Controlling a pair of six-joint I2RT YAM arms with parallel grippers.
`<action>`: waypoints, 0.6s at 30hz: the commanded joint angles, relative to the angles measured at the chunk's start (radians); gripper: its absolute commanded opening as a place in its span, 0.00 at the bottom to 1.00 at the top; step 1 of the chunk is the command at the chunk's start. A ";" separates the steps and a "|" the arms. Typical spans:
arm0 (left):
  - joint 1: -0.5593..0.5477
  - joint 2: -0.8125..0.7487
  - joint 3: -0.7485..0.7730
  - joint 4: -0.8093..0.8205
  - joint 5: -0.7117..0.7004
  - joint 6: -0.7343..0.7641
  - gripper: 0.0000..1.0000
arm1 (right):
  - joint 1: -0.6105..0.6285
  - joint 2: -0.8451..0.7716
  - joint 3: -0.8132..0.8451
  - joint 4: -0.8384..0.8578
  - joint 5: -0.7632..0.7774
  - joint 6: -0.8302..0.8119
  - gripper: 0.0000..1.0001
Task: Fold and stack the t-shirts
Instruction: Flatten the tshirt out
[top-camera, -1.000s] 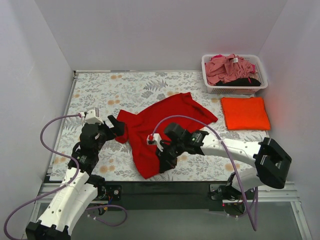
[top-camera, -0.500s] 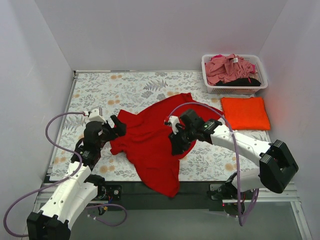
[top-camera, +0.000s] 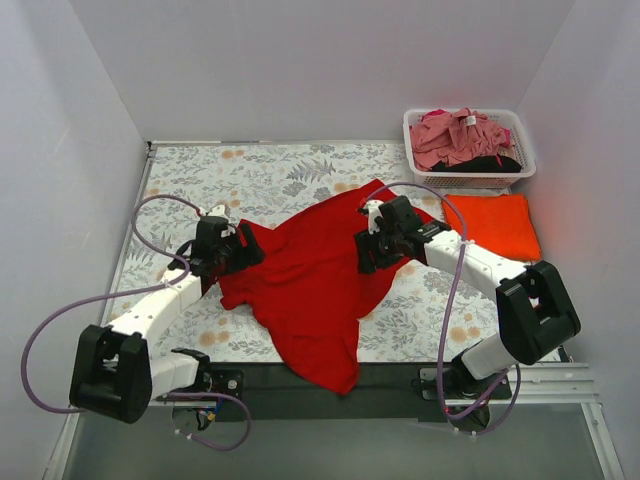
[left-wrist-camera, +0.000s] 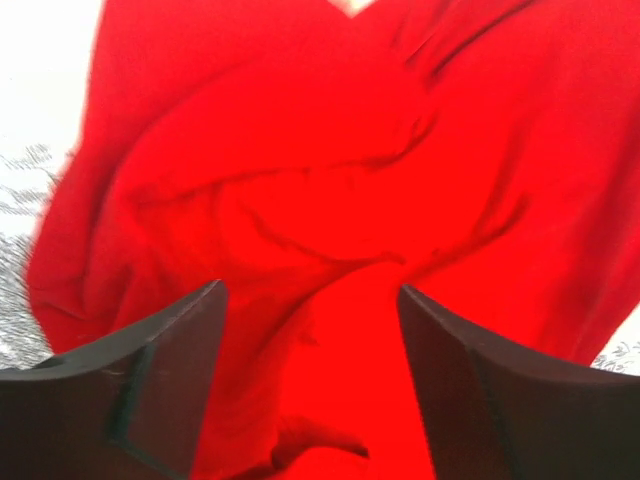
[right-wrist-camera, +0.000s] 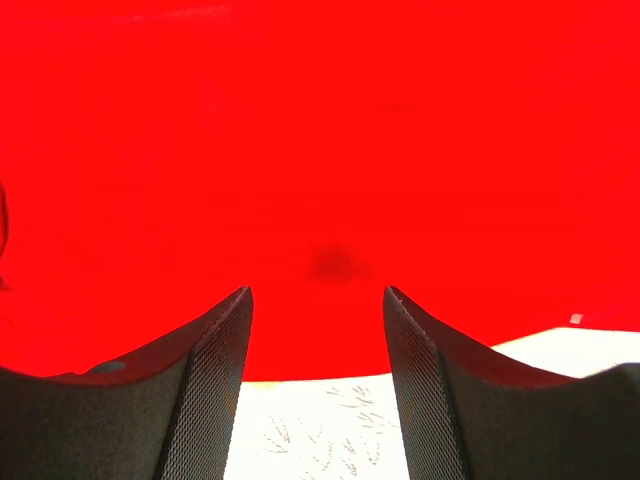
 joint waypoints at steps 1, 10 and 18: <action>0.005 0.085 0.028 0.002 0.039 -0.061 0.66 | 0.007 -0.017 -0.038 0.034 -0.050 0.009 0.61; 0.008 0.278 0.058 0.027 -0.093 -0.138 0.53 | 0.007 -0.086 -0.102 0.035 -0.043 0.003 0.61; 0.109 0.564 0.267 0.021 -0.213 -0.023 0.53 | 0.015 -0.077 -0.137 0.049 -0.055 -0.008 0.61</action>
